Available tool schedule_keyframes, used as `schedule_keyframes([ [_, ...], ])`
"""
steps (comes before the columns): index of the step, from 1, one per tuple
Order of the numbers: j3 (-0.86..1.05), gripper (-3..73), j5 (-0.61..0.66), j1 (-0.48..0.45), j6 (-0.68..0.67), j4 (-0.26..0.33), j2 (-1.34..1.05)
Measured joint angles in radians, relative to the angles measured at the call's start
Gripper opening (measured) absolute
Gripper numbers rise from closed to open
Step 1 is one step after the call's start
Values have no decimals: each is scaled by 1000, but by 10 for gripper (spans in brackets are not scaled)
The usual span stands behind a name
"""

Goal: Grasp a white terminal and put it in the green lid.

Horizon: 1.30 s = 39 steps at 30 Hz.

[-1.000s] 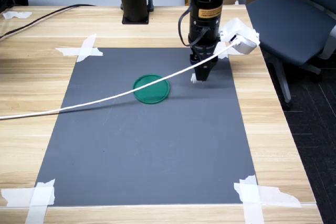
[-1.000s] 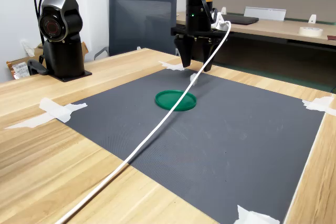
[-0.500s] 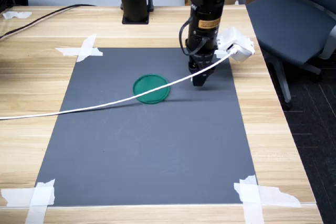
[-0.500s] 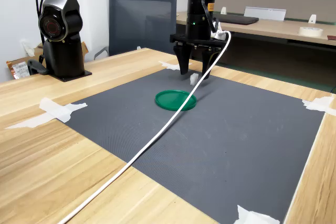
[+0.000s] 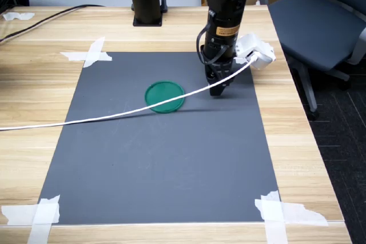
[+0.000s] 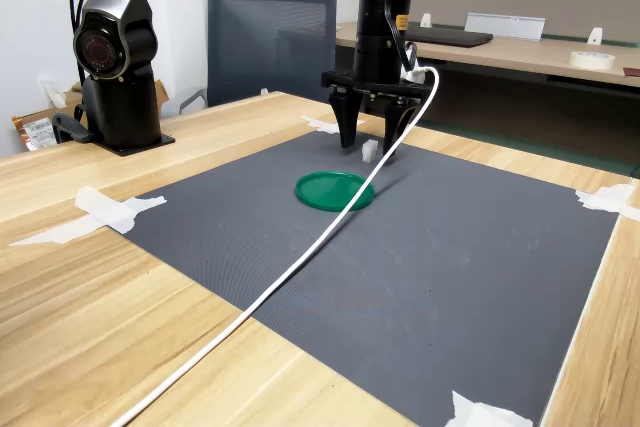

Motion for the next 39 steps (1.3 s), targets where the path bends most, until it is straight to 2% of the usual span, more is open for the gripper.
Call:
schedule_keyframes([
  [14,-1,614,-6,0,-10,14,28],
  [19,-1,578,-10,0,-22,34,28],
  [24,-1,468,-10,0,-26,45,28],
  [35,-1,105,-10,0,-15,50,28],
  [39,-1,83,-10,0,9,50,28],
])
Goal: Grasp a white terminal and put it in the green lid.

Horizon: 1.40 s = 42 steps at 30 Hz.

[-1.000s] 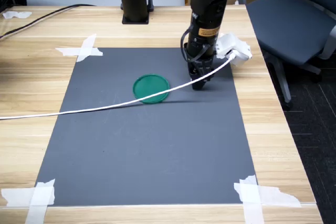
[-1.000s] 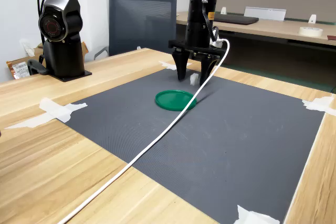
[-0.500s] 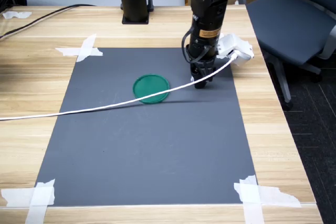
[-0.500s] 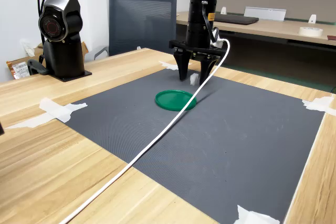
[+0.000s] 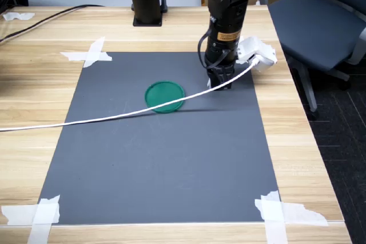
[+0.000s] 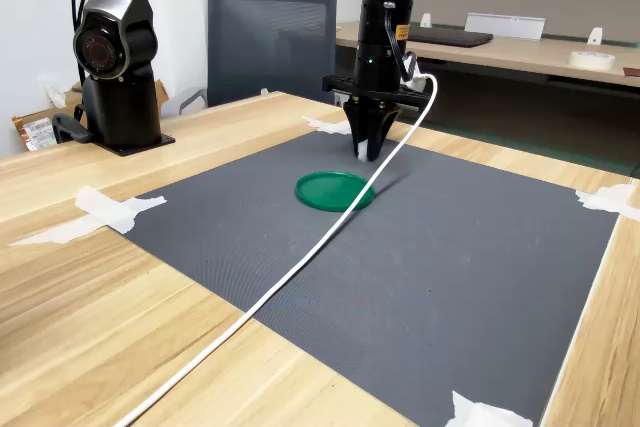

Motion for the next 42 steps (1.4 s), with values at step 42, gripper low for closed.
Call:
schedule_keyframes([
  [42,0,83,12,-321,71,171,-332],
])
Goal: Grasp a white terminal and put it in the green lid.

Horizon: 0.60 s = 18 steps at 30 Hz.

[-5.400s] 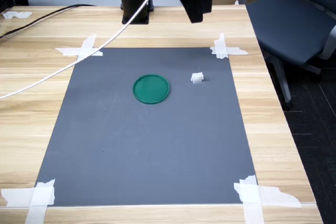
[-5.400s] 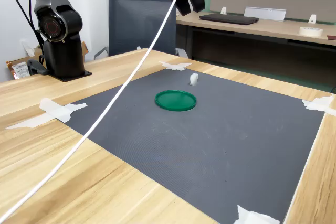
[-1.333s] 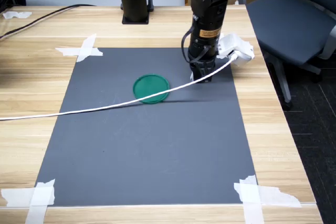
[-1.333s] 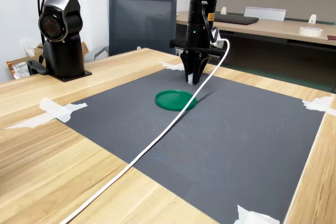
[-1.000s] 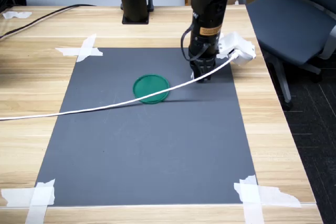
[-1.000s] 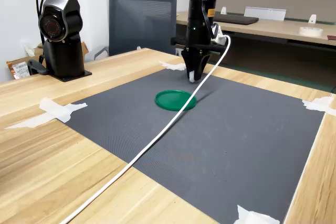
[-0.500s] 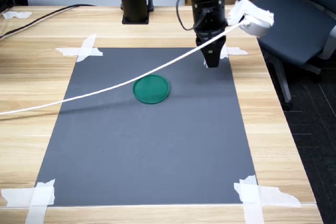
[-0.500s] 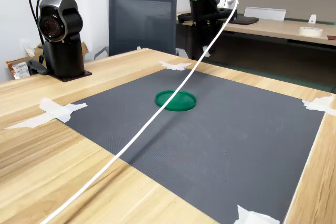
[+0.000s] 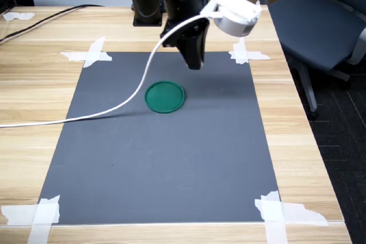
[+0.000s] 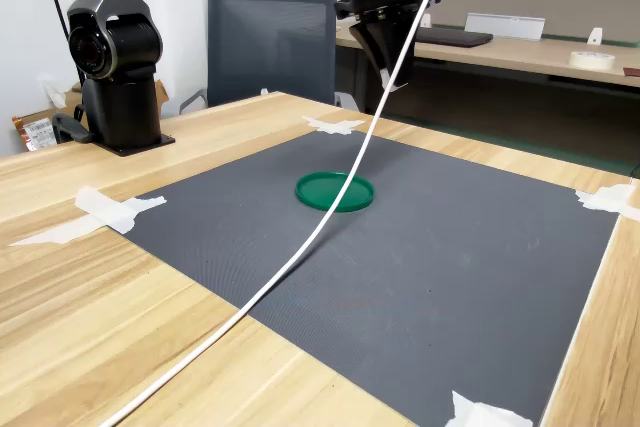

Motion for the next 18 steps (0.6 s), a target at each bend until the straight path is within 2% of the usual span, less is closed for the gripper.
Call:
schedule_keyframes([
  [11,0,83,71,-145,-1,0,-1],
  [18,2,83,139,-174,-2,-7,-1],
])
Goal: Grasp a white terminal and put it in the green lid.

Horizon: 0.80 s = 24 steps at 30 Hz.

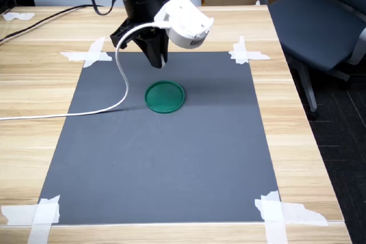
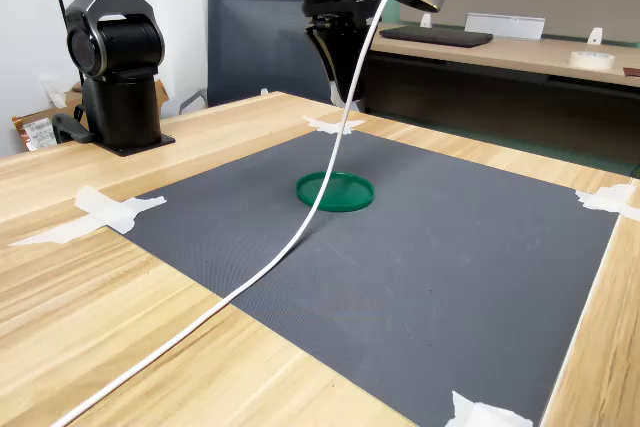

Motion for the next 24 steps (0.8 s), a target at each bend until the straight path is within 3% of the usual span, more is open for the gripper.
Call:
schedule_keyframes([
  [7,74,83,4,0,-2,-35,35],
  [15,157,83,-168,0,-2,-45,46],
  [24,161,83,-232,0,-6,-42,94],
])
